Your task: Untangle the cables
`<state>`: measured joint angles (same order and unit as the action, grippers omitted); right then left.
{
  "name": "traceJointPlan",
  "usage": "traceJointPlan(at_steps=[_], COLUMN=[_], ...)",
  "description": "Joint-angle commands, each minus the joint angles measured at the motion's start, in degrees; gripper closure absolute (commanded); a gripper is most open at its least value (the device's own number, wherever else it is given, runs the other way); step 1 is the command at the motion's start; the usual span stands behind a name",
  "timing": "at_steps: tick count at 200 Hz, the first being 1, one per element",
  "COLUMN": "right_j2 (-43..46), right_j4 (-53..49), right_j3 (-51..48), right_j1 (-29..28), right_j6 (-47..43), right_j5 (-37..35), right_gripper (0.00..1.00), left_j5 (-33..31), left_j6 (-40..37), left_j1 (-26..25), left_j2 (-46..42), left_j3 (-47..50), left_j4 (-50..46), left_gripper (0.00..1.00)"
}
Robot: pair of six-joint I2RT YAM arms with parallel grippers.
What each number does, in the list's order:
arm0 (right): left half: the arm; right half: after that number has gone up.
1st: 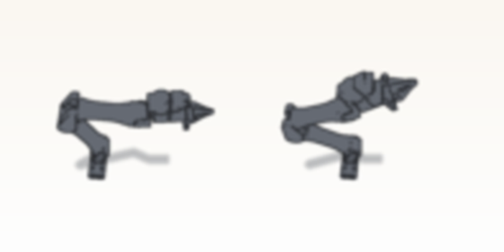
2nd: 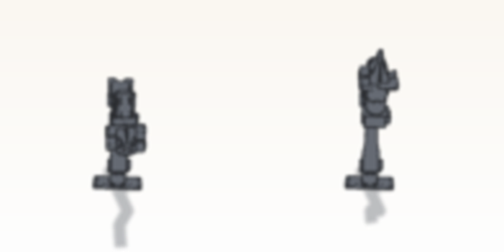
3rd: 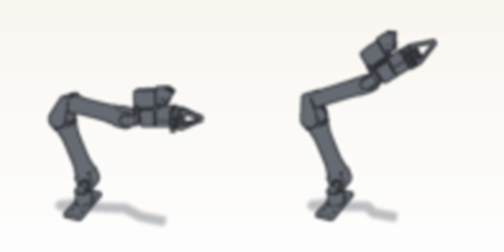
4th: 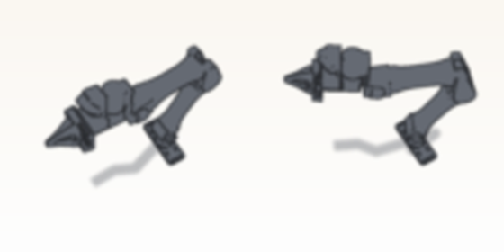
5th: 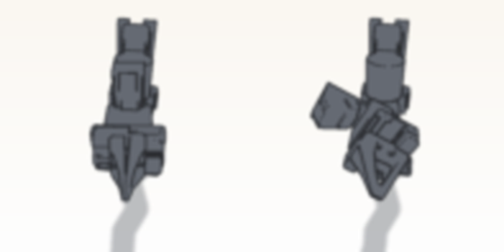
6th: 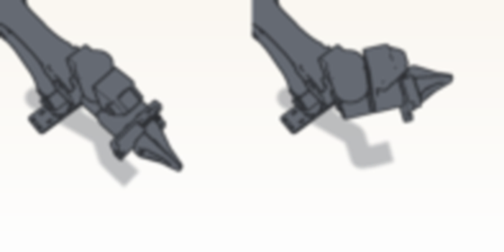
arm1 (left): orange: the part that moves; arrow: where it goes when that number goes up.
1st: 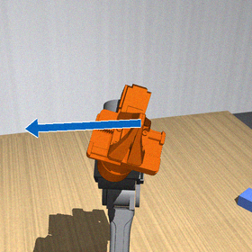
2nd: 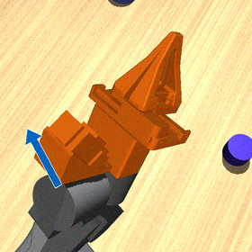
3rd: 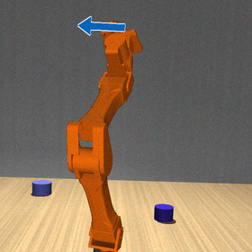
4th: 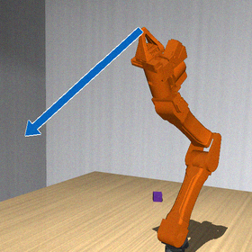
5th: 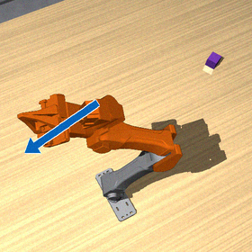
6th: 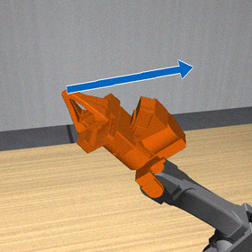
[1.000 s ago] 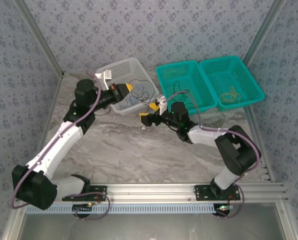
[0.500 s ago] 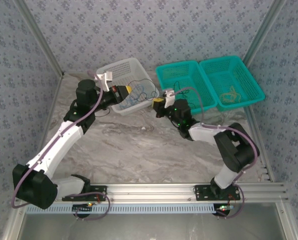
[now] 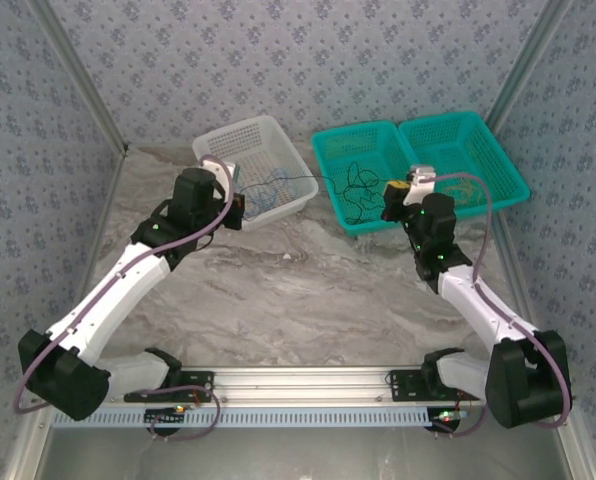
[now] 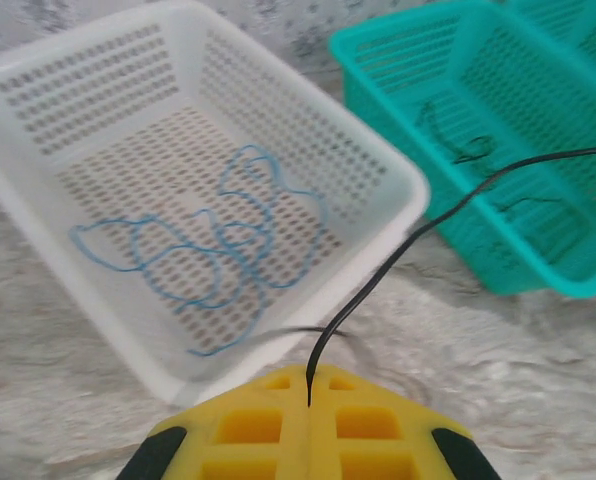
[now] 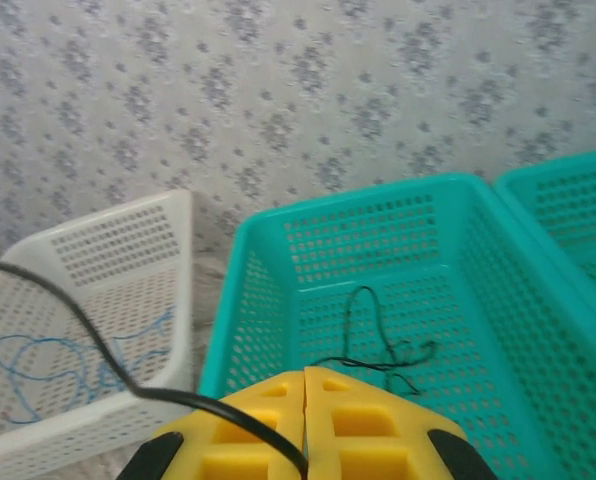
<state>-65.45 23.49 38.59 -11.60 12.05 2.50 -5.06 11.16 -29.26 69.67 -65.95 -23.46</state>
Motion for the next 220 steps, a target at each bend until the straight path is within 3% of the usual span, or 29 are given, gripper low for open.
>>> traceJointPlan(at_steps=[1,74,95,220], right_j2=[2.34,1.61,1.03,-7.45], right_j4=[-5.22,-21.01,-23.76,-29.61], right_j3=[-0.78,6.68,8.43,15.16], right_j1=[2.62,3.46,3.75,11.59], right_j6=[0.14,0.54,0.62,9.29], right_j5=[-1.09,8.54,8.55,10.29], right_gripper=[1.00,1.00,1.00,1.00], left_j5=[-8.67,17.02,21.06,22.82], left_j6=[-4.30,5.45,10.16,13.14], left_j1=[0.08,-0.05,-0.14,-6.91], left_j2=[1.60,1.44,3.63,31.85], left_j3=[-3.56,-0.32,-0.70,-23.13], left_j4=[-3.95,13.17,19.70,27.41], left_gripper=[1.00,1.00,1.00,1.00])
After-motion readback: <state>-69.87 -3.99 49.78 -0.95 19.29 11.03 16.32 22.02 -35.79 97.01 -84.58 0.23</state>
